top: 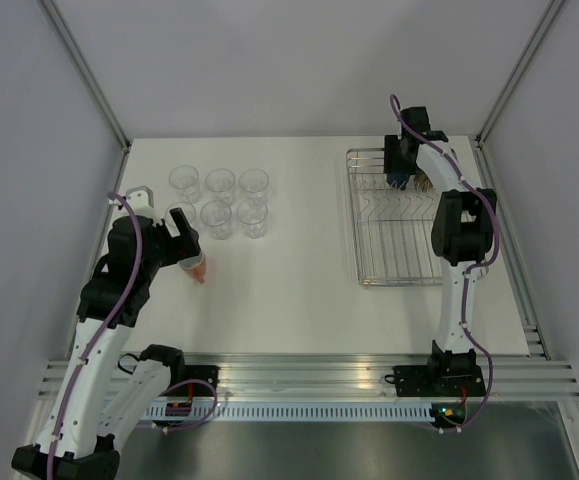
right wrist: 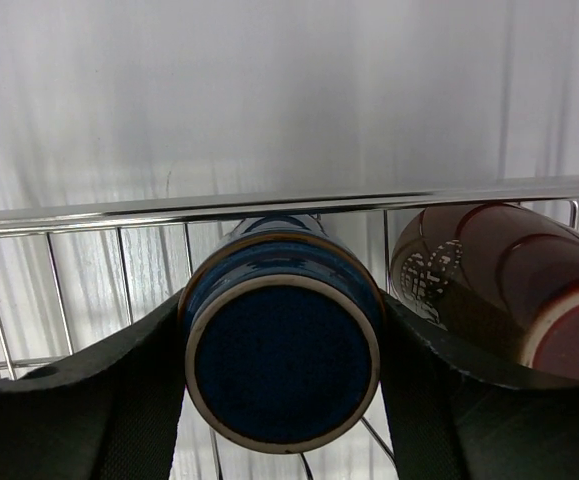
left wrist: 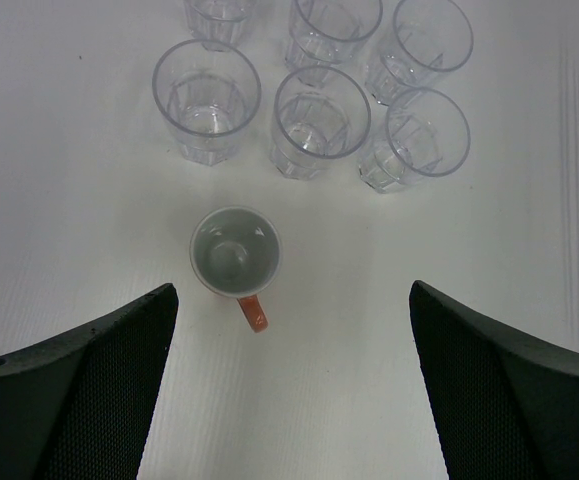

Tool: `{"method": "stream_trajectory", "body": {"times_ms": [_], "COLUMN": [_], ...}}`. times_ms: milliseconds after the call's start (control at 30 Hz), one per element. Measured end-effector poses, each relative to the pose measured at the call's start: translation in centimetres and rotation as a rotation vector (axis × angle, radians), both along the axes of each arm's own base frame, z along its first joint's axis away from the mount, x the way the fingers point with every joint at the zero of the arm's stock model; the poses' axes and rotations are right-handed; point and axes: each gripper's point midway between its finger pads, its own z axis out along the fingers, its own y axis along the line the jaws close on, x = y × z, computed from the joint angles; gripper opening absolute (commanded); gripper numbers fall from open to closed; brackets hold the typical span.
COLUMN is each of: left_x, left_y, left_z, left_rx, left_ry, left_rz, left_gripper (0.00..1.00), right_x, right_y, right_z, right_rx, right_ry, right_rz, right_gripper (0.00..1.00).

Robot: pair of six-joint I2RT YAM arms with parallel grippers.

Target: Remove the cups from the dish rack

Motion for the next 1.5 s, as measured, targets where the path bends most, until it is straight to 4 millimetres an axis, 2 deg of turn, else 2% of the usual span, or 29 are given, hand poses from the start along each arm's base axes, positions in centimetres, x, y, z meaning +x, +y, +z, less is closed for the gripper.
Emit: {"method": "stream_trajectory", "body": {"times_ms": [33, 133, 333, 500, 667, 833, 967, 1033, 1133, 1200, 1333, 1500], "left_x": [0.0, 0.0, 0.0, 0.0, 0.0, 0.0, 0.2, 0.3, 0.3, 0.4, 0.3, 0.4], "left_y": [0.0, 0.0, 0.0, 0.0, -0.3, -0.7, -1.7, -3.1, -6.2, -8.6, -13.0, -16.2], "left_z": [0.0, 0.0, 0.0, 0.0, 0.0, -0.2, -0.5, -0.4, 0.8, 2.2, 4.1, 4.9], "left_rx": [0.000, 0.000, 0.000, -0.001, -0.008, -0.016, -0.042, -0.080, -0.181, -0.270, -0.482, -0.703], "left_ry": [0.000, 0.000, 0.000, 0.001, 0.002, 0.011, 0.028, 0.028, 0.000, -0.035, -0.080, -0.072], "left_rz": [0.000, 0.000, 0.000, -0.002, -0.015, -0.032, -0.083, -0.150, -0.292, -0.398, -0.597, -0.749], "left_gripper": [0.99, 0.99, 0.99, 0.99, 0.99, 0.99, 0.99, 0.99, 0.99, 0.99, 0.99, 0.99], "right_x": [0.0, 0.0, -0.1, -0.2, -0.5, -0.9, -2.0, -3.0, -6.0, -8.4, -13.5, -18.7], "right_y": [0.1, 0.1, 0.1, -0.1, -0.2, 0.3, 1.6, 2.9, 5.3, 7.6, 12.9, 19.1], "right_z": [0.0, 0.0, 0.3, 2.0, 5.4, 10.3, 14.7, 17.0, 19.0, 19.5, 19.2, 19.5], "right_rx": [0.003, 0.012, 0.017, 0.014, 0.017, 0.045, 0.108, 0.172, 0.277, 0.363, 0.564, 0.793], "right_ry": [0.001, 0.000, -0.009, -0.036, -0.085, -0.174, -0.243, -0.292, -0.335, -0.359, -0.367, -0.384], "right_rz": [0.001, 0.007, 0.006, 0.001, -0.003, 0.002, 0.033, 0.064, 0.126, 0.179, 0.303, 0.479], "right_gripper": [0.54, 0.38, 0.31, 0.29, 0.29, 0.29, 0.28, 0.28, 0.28, 0.28, 0.28, 0.27]}}
